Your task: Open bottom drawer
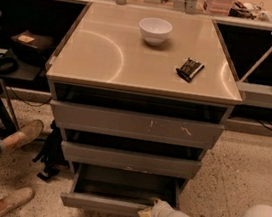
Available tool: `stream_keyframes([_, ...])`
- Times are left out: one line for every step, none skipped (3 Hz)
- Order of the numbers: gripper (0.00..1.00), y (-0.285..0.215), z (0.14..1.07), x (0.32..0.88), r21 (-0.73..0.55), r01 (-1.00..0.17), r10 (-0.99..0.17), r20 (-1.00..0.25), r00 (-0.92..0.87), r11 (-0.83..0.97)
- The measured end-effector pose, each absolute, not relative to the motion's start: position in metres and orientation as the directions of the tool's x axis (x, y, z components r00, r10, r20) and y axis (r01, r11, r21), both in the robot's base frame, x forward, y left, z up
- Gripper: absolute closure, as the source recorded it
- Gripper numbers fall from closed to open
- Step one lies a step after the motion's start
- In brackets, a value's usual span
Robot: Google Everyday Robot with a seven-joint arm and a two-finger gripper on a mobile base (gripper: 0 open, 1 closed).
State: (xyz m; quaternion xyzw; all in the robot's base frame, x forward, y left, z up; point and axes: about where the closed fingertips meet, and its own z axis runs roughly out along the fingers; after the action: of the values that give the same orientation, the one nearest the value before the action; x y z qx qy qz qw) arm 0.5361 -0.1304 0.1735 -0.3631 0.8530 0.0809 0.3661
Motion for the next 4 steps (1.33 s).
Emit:
stream_keyframes([1.00, -0.133, 0.176, 0.534, -0.129, -0.676, -0.558, -0.685, -0.469, 0.726])
stream_keyframes([1.00, -0.131, 0.175, 0.522, -0.132, -0.662, -0.547, -0.691, -0.473, 0.738])
stream_keyframes([1.00, -0.132, 0.177, 0.521, -0.132, -0.662, -0.547, -0.691, -0.473, 0.738])
stream_keyframes([1.00, -0.132, 0.177, 0.509, -0.131, -0.652, -0.537, -0.697, -0.475, 0.747])
